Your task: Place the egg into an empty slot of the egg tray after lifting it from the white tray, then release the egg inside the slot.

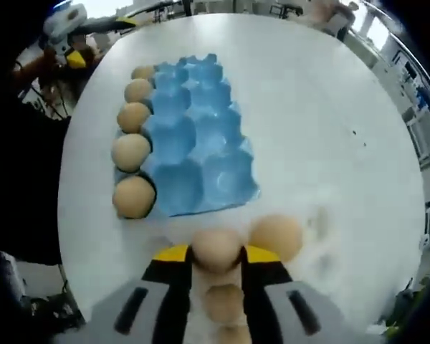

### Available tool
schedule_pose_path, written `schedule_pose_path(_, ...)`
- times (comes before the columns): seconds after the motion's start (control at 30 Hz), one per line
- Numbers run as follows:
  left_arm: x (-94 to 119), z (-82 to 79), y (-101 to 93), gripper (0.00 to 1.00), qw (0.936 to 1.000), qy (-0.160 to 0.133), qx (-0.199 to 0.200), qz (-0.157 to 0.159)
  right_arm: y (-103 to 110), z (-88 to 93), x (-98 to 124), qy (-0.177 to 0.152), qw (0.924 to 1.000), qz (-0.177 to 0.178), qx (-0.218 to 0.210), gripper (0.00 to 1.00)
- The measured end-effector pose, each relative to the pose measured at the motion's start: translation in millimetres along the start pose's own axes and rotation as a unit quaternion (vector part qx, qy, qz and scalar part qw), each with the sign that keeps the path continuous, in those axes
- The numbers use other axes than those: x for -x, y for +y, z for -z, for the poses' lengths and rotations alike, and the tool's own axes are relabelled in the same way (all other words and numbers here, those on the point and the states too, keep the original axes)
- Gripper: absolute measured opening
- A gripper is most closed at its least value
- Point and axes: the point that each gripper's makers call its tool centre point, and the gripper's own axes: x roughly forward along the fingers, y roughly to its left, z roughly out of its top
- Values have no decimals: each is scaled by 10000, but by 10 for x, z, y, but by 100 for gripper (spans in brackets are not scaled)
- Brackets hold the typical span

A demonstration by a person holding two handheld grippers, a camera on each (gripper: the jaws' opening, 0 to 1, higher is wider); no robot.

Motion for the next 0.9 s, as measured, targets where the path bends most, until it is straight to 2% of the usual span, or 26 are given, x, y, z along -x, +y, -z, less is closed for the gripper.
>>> schedule_pose_path(0.03,-6,-10,0,70,10000,-23,9,2,-2,2,10,-76,9996,147,-243,26)
schedule_pose_path(0.07,-8,-13,-2,70,10000,-26,10,6,-4,3,17,-128,9994,202,-234,25)
schedule_pose_path(0.1,-11,-20,-4,70,10000,-32,-1,10,0,-11,43,-473,9983,276,-174,25)
schedule_pose_path(0.17,-2,-24,2,70,10000,-26,-19,7,-3,-8,96,-837,9952,339,-382,25)
schedule_pose_path(0.2,11,-24,16,70,10000,-16,-19,-2,-1,-5,139,-1032,9916,335,-706,25)
schedule_pose_path(0.23,26,-25,35,70,10000,-8,-35,-24,12,-7,174,-1133,9908,297,-680,25)
schedule_pose_path(0.33,51,-26,70,70,10000,-8,-39,-62,19,11,326,-1185,9904,351,-624,25)
schedule_pose_path(0.5,51,0,99,70,9999,26,-34,-95,86,-52,441,-1304,9895,352,-512,25)
schedule_pose_path(0.9,52,13,103,70,9999,13,-51,-93,122,-174,504,-1384,9888,373,-425,25)
